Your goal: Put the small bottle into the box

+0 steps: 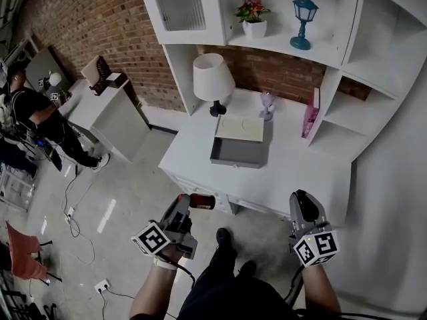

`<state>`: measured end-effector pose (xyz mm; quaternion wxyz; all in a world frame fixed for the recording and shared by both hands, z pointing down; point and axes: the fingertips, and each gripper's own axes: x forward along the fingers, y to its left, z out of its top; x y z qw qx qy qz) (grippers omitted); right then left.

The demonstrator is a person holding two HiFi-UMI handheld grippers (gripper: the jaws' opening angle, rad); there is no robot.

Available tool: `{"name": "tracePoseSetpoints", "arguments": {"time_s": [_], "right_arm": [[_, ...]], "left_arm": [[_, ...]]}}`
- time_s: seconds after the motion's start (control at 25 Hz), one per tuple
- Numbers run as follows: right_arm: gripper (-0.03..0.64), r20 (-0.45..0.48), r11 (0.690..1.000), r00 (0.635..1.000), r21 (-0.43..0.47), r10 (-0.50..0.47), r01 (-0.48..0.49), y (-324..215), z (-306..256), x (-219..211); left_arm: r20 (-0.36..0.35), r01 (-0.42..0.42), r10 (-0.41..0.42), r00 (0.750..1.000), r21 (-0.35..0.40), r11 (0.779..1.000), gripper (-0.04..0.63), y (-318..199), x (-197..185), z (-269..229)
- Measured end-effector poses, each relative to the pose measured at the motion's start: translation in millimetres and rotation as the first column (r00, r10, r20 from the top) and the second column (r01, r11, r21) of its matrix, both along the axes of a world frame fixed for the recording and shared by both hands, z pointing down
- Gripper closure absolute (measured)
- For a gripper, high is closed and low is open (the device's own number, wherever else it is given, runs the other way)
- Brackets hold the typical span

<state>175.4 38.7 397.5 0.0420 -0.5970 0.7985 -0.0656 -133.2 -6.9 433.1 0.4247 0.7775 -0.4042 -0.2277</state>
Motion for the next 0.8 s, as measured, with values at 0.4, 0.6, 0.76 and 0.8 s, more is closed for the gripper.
{"name": "tracePoseSetpoints", "arguments": {"time_s": [0.4,0.6,0.76,0.8], "right_arm": [[0.558,-0.067,0.994,0.992,-0.014,0.105,-0.106,-81.1,-6.2,25.8],[0.561,-0.109,0.99,0.985,-0.039,0.13,-0.135,-133.2,-5.6,23.5],[0.566,-0.146,0.987,0.981,-0.077,0.128,-0.141,-166.5,0.7,14.0],[0.566,-0.154,0.987,0.98,-0.084,0.126,-0.14,-174.2,1.2,10.3]], "left_arm": [[-0.055,-0.111,0.109,0.993,-0.038,0.993,0.454,-121.4,40.8,31.2],[-0.055,-0.184,0.181,0.982,-0.075,0.98,0.454,-186.1,61.7,63.3],[-0.057,-0.22,0.214,0.975,-0.142,0.965,0.454,-220.1,70.6,97.0],[-0.059,-0.226,0.22,0.974,-0.155,0.962,0.454,-227.3,72.5,104.2]]}}
